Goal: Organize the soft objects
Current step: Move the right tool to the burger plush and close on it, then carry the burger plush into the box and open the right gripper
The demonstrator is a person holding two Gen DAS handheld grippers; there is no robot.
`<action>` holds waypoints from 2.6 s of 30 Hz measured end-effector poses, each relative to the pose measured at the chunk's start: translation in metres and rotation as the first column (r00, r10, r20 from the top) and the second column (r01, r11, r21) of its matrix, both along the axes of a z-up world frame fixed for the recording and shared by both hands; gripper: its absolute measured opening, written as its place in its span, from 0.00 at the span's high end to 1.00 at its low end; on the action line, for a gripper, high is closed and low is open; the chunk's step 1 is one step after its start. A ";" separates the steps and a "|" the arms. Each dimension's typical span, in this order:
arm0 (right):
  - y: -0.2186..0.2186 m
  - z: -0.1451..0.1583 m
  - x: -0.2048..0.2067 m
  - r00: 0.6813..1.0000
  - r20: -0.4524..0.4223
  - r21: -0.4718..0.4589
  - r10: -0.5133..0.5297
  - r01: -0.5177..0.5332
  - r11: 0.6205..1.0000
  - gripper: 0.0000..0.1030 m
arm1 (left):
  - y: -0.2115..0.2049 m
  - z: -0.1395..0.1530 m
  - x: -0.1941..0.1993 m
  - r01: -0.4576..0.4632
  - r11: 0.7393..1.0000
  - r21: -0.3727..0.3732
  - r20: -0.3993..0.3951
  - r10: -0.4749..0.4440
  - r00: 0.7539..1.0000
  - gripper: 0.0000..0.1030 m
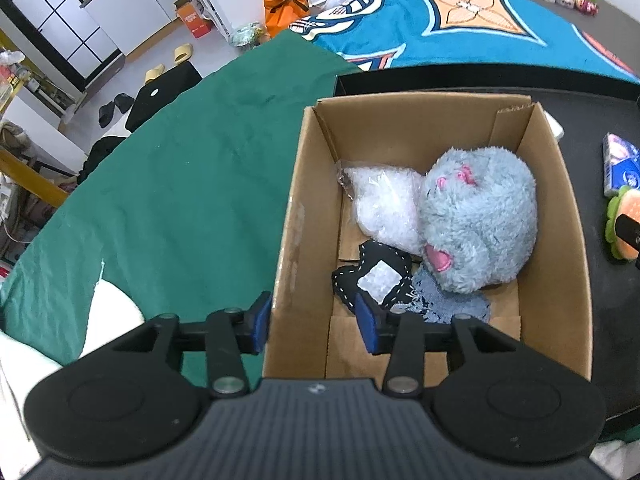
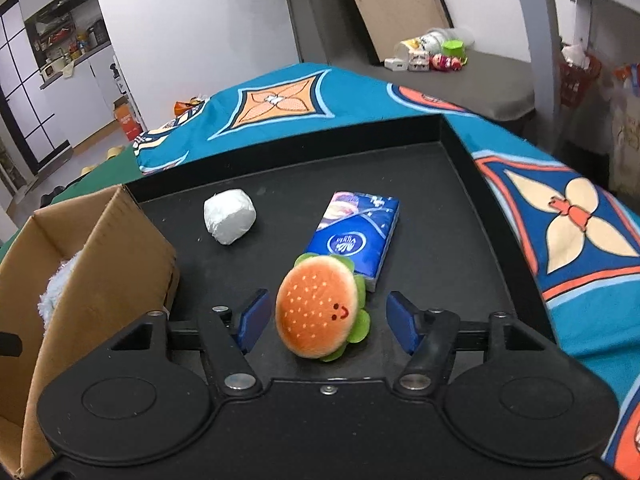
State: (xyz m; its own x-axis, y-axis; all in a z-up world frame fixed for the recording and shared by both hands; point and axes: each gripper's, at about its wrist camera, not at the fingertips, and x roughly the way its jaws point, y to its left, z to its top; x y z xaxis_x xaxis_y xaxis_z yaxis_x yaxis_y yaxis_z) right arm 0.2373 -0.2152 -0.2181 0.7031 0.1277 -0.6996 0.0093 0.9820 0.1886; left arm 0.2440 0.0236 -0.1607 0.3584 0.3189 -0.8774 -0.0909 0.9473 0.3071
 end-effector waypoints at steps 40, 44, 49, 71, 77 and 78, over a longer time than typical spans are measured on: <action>-0.006 0.038 -0.030 0.999 0.006 0.015 0.041 -0.041 0.999 0.70 | 0.020 0.035 -0.020 0.008 0.994 -0.105 0.008 -0.007 1.000 0.55; 0.001 0.050 -0.035 0.998 0.027 0.008 0.052 -0.052 0.999 0.70 | 0.028 0.045 -0.026 0.039 0.992 -0.120 0.037 -0.035 0.999 0.55; 0.012 0.070 -0.040 0.995 0.065 0.000 0.079 -0.079 0.997 0.70 | 0.031 0.037 -0.031 0.077 0.983 -0.169 0.059 -0.068 0.996 0.55; 0.085 0.109 -0.060 0.981 0.098 -0.009 0.165 -0.165 0.986 0.70 | 0.060 0.022 -0.031 0.041 0.954 -0.298 0.032 -0.033 0.999 0.81; 0.104 0.115 -0.060 0.977 0.090 0.011 0.192 -0.193 0.981 0.69 | 0.069 0.022 -0.035 0.031 0.940 -0.338 0.044 -0.017 0.999 0.93; 0.107 0.115 -0.060 0.977 0.085 0.020 0.196 -0.199 0.980 0.69 | 0.070 0.022 -0.035 0.031 0.938 -0.346 0.046 -0.016 0.999 0.93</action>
